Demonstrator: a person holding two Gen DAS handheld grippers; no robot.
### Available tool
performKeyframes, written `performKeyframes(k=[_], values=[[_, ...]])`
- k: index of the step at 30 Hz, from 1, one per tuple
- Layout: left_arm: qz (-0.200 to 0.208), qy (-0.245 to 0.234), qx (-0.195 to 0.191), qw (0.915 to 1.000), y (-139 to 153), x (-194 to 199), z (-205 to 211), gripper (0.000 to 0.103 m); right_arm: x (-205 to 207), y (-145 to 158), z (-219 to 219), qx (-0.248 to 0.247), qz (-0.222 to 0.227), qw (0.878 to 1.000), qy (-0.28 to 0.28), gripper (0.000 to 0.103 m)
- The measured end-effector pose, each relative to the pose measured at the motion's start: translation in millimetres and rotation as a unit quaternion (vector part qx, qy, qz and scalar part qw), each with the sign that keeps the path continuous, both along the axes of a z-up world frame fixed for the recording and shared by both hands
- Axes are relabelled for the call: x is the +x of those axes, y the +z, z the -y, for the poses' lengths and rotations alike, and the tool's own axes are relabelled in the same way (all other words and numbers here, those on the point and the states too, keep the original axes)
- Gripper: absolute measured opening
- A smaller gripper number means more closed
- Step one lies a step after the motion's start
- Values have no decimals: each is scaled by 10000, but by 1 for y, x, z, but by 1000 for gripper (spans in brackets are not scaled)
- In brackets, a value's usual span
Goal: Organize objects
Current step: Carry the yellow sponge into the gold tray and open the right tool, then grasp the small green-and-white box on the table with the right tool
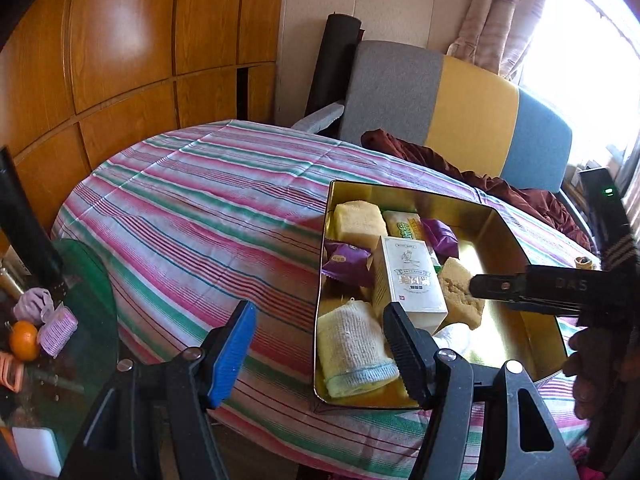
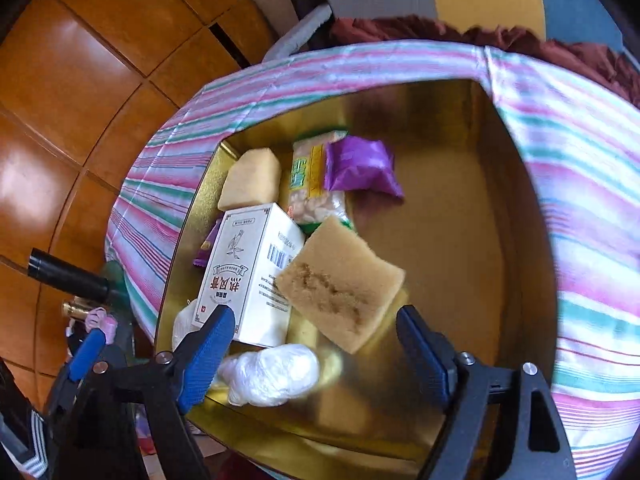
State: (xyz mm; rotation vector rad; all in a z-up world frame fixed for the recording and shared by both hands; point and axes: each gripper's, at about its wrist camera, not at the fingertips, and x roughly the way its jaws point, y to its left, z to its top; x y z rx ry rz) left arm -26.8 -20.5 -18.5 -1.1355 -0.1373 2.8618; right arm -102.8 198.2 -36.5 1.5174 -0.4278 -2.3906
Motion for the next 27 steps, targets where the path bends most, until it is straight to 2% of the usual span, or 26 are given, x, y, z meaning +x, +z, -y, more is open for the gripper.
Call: performKeyframes(k=[6, 10, 21, 27], values=[[-96, -136, -123, 9998, 6, 5, -10, 68, 24, 28, -14, 433, -605, 9972, -55, 85], [-150, -256, -209, 9993, 10, 9, -19, 68, 36, 39, -33, 567, -823, 9948, -175, 85], [-232, -625, -347, 9972, 18, 16, -48, 69, 67, 42, -107, 646, -794, 9908, -889, 85], [-287, -890, -434, 9947, 21, 17, -66, 69, 87, 34, -167, 869, -552, 9829, -1525, 85]])
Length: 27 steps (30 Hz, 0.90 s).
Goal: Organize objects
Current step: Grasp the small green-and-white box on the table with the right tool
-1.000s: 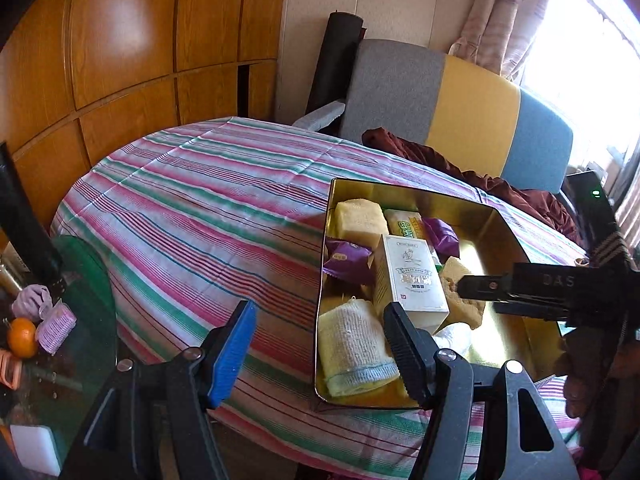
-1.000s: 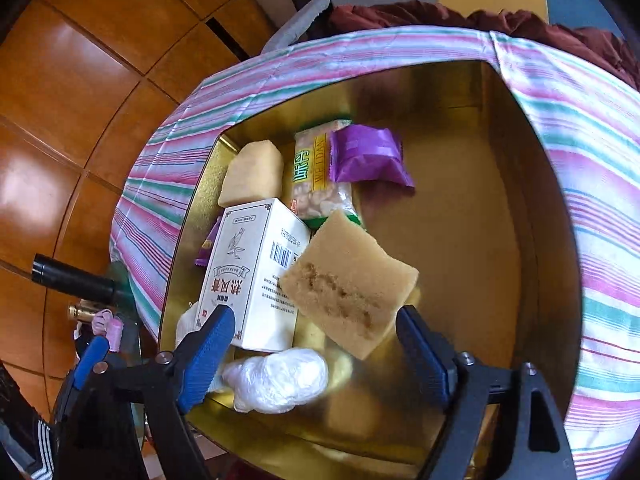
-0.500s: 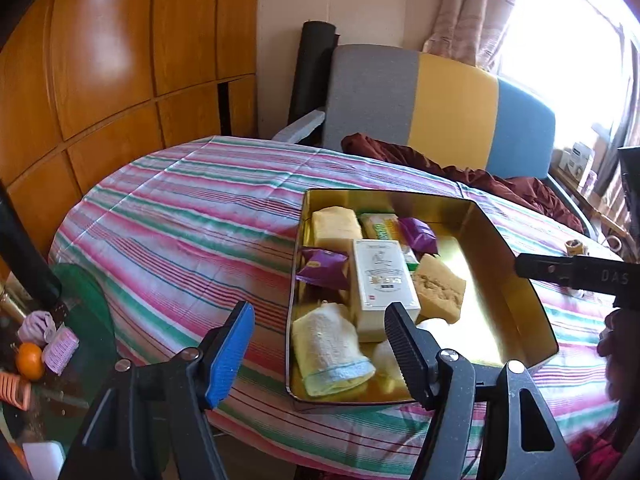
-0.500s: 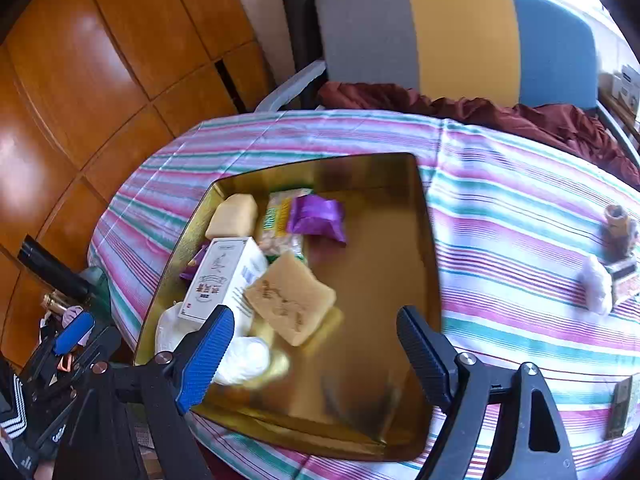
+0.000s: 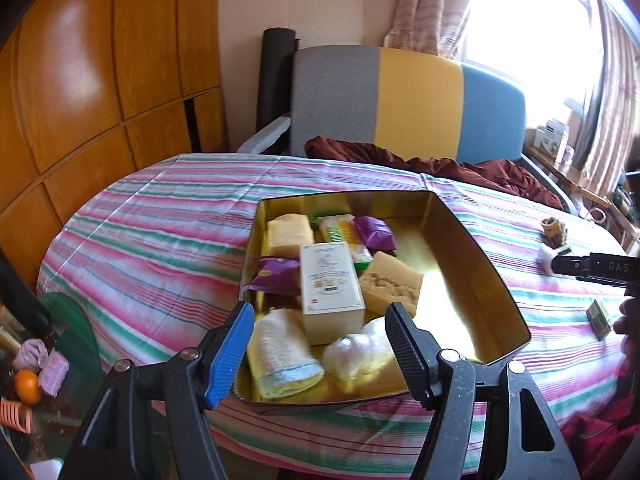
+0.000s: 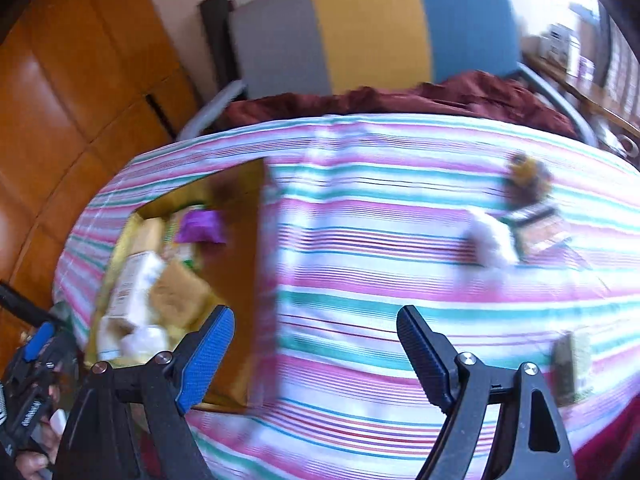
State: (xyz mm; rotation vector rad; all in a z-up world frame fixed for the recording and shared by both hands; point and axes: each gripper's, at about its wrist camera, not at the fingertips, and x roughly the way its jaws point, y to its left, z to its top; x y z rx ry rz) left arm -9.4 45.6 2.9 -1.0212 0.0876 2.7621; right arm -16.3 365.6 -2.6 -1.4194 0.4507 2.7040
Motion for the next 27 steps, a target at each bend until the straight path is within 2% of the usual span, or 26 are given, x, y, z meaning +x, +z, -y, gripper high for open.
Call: performKeyframes(k=[4, 7, 16, 20, 23, 25, 26, 27], values=[[-22, -230, -28, 9997, 2, 0, -16, 70, 16, -4, -48, 63, 191, 9979, -614, 85], [-22, -437, -26, 9990, 2, 1, -29, 70, 29, -8, -91, -67, 387, 9930, -1111, 85], [131, -924, -28, 9956, -5, 3, -64, 71, 66, -25, -187, -470, 1033, 9635, -2423, 85], [193, -1055, -14, 9942, -7, 4, -74, 71, 64, -48, -196, -538, 1577, 9539, -2496, 85], [214, -1153, -39, 9931, -8, 5, -81, 71, 57, -66, -190, -530, 1827, 9540, -2319, 85], [214, -1214, -47, 9924, -8, 4, -85, 71, 50, -77, -180, -528, 1942, 9588, -2007, 79], [210, -1236, -49, 9921, -7, 5, -87, 71, 46, -80, -175, -406, 1994, 9599, -1928, 63], [207, -1257, -51, 9918, -7, 4, -90, 71, 43, -79, -170, -102, 2017, 9609, -1895, 54]])
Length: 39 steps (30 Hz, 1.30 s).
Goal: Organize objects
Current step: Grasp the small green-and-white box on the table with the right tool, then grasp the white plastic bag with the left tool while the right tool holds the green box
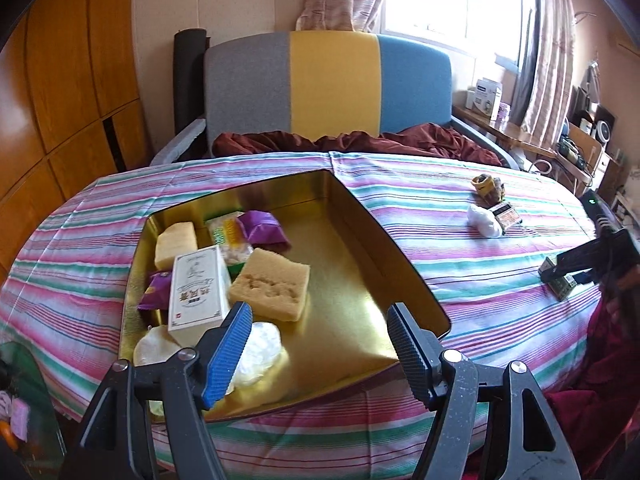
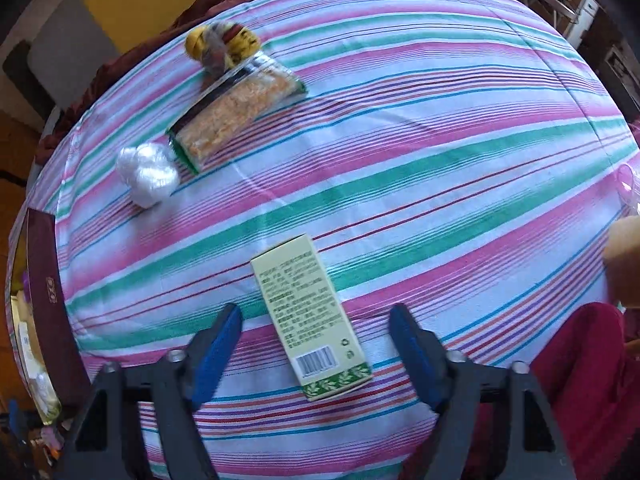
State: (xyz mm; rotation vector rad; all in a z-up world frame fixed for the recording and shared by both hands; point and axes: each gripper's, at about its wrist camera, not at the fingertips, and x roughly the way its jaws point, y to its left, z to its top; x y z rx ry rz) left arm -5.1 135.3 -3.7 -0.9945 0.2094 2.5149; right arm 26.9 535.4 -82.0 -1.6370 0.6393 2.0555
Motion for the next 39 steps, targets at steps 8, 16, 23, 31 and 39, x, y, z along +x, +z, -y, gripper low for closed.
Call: performKeyframes(k=[8, 16, 23, 31, 39], values=[[-19, -272, -25, 9996, 5, 0, -25, 71, -16, 7, -4, 189, -380, 9990, 141, 30], [-29, -618, -150, 9980, 5, -1, -65, 72, -15, 2, -5, 334, -363, 9988, 67, 30], [-24, -836, -307, 9960, 2, 1, -92, 72, -14, 2, 3, 491, -271, 9983, 165, 30], [-67, -1066, -443, 9933, 1, 3, -116, 72, -11, 2, 10, 491, -249, 9982, 222, 36], [-41, -1251, -542, 9907, -1, 2, -138, 72, -7, 2, 15, 432, -256, 9984, 245, 42]])
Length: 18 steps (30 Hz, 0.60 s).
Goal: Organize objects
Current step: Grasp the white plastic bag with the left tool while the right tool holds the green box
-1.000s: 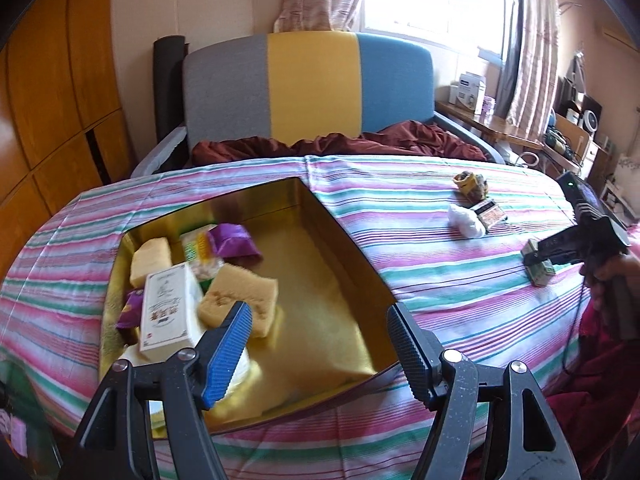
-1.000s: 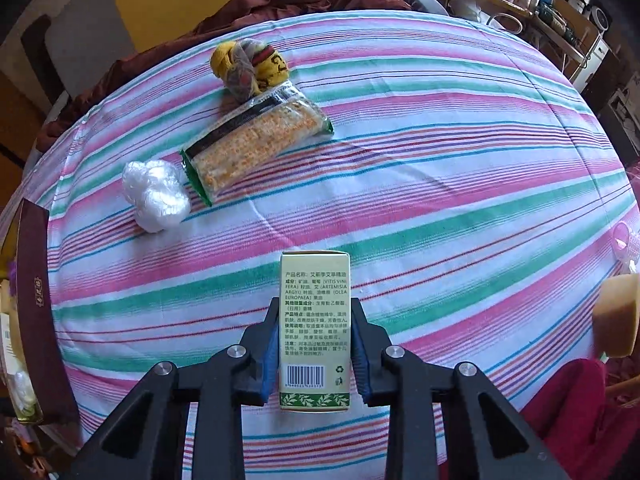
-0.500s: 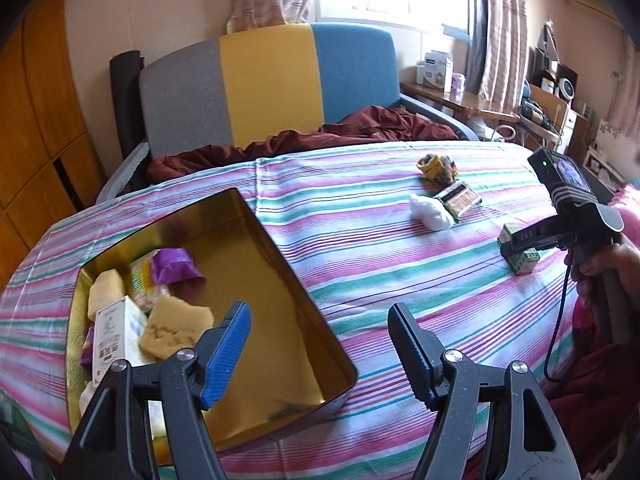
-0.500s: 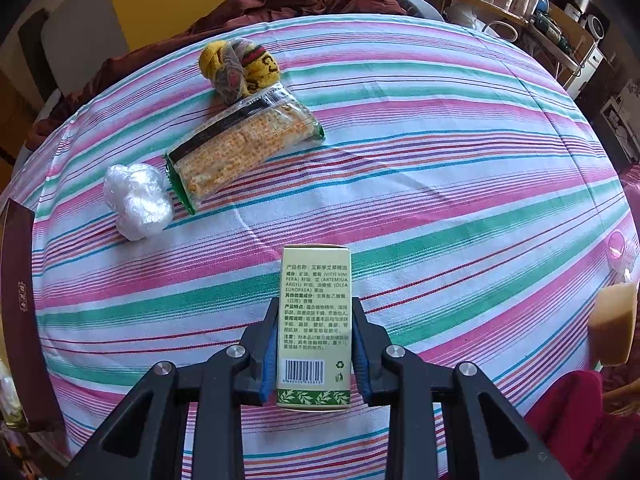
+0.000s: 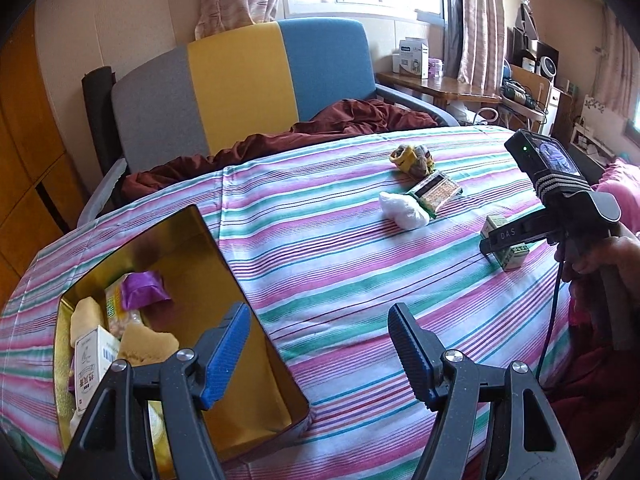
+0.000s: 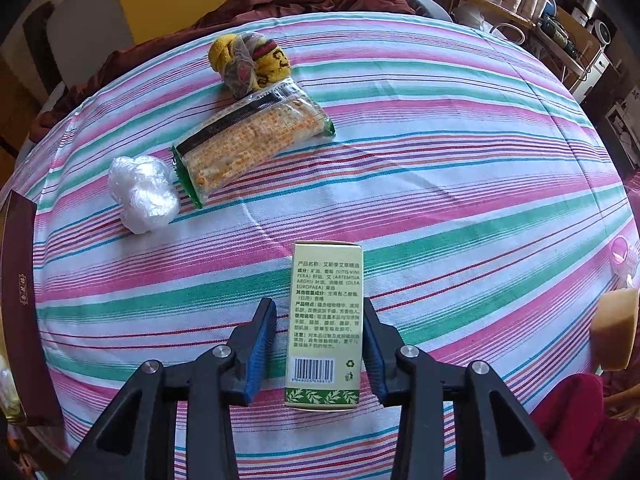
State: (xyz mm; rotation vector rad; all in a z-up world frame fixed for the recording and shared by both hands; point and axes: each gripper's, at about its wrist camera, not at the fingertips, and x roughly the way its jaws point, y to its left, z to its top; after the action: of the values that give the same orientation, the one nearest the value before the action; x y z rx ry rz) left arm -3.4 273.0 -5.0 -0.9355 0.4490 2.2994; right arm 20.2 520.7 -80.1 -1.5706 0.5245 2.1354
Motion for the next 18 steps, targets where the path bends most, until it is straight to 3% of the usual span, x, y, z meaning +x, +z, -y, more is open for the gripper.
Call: performKeyframes(k=[4, 7, 18], values=[[70, -77, -47, 9999, -3, -2, -12, 72, 2, 0, 4, -35, -14, 10000, 60, 47], [132, -132, -69, 9998, -4, -5, -21, 72, 3, 0, 9, -55, 13, 9999, 160, 58], [119, -302, -157, 9993, -6, -18, -58, 72, 13, 3, 15, -94, 7, 9998, 158, 59]])
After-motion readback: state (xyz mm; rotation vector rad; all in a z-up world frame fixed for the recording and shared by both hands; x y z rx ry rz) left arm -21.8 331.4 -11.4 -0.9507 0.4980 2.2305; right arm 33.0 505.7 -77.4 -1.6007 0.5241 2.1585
